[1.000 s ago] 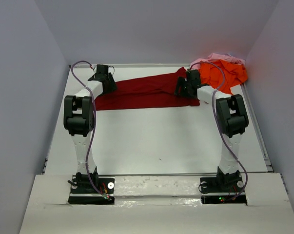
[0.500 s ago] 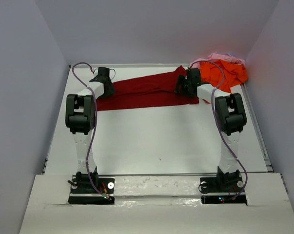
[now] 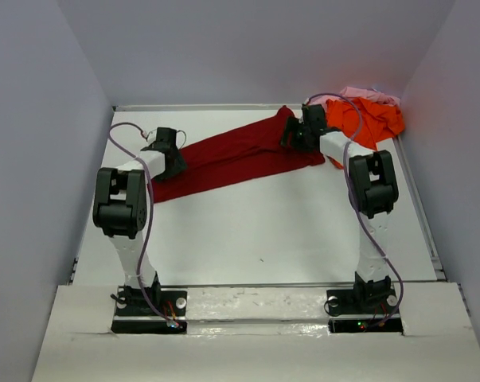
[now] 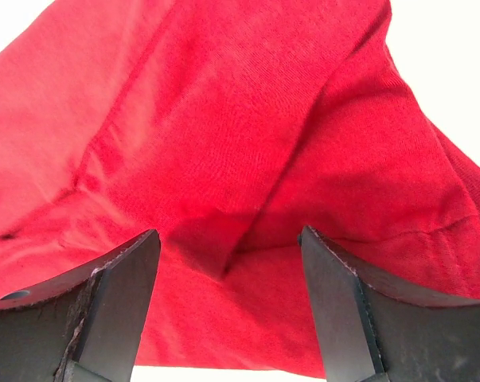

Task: Fold and stack the t-shirts
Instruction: Fold the tshirt

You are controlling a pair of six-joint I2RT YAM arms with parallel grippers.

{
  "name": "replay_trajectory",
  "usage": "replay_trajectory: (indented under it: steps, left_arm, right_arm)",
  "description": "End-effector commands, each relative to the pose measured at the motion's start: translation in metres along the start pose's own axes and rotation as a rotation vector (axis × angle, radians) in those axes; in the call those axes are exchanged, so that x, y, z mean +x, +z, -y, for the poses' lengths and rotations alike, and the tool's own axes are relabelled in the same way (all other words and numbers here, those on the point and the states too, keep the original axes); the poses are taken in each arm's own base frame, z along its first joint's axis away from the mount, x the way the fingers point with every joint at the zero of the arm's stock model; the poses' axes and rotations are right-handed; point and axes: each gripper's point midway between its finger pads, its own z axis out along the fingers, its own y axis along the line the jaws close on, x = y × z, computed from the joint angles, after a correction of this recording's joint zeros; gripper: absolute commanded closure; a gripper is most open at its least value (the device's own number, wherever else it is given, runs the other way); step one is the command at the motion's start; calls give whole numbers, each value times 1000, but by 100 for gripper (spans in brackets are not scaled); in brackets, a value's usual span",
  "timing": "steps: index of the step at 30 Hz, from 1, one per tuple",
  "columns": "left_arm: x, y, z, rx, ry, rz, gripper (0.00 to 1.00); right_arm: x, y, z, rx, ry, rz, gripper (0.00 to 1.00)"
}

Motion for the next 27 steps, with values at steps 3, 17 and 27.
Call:
replay_trajectory:
  steps: [3,17,27]
  left_arm:
    - [100,-34,-9,136,-98,-220,24]
    - [146,-131,14,381,-126,-186,24]
    - [-5,-266,36,521,-89,266,24]
  right_arm:
    - [-29,2,-18,-46,-40,31,23]
    - [-37,17,-26,-77,-65,21,23]
    - [-11,43,-24,-111,-39,-56,23]
